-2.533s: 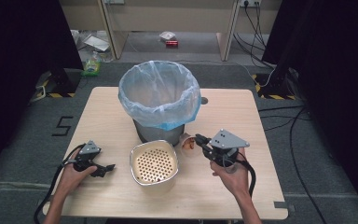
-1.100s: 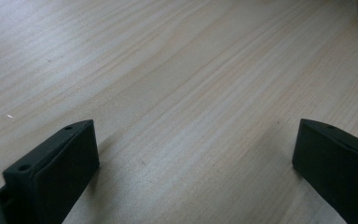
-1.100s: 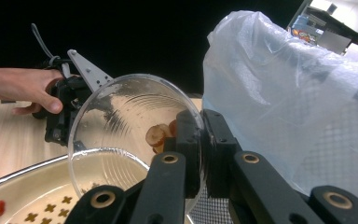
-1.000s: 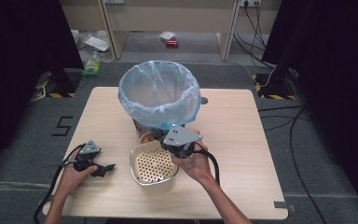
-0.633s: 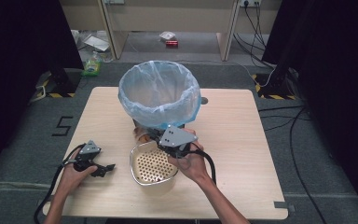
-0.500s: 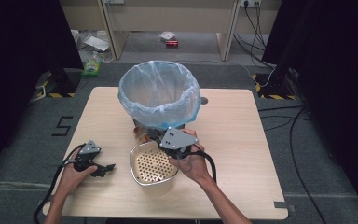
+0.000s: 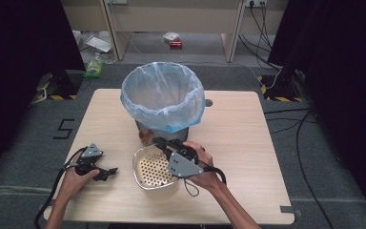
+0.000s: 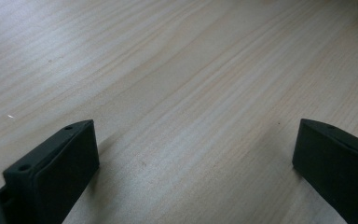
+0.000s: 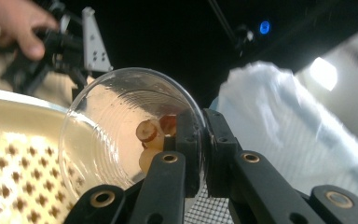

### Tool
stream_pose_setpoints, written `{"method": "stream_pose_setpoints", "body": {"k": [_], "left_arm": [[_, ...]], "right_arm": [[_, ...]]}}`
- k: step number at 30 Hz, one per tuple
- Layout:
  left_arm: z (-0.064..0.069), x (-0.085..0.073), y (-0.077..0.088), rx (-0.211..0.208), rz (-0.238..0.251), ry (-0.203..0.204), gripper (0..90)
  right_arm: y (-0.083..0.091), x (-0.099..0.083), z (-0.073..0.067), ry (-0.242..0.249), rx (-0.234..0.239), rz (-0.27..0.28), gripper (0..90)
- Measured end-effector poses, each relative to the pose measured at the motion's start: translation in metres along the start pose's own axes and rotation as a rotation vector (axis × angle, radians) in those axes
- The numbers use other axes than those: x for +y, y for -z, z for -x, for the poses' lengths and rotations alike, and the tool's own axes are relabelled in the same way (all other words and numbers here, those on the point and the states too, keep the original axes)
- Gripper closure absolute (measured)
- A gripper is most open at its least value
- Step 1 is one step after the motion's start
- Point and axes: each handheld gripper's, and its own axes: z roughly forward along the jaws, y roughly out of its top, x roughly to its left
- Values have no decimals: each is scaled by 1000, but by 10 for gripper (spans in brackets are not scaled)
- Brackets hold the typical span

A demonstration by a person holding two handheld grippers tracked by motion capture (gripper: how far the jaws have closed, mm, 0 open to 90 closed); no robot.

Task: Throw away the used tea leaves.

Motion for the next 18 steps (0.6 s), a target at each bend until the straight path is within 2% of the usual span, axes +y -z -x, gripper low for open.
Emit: {"method": "stream_pose_setpoints", "body": {"k": [3,4,9,14,18], "left_arm": [[0,0,0,0,0,0,0],[0,0,0,0,0,0,0],[0,0,0,1,0,1,0],[0,0,0,2,0,2,0],[0,0,0,3,0,3,0]], "right_arm": [[3,4,-10,129,-30,-3,874],[4,5,-11,156,-37,1,875],[12,10,-17,222,-89,26,876],[14,17,-23,345,-135,36,877],[12,20,-26,410,-167,27,878]]}}
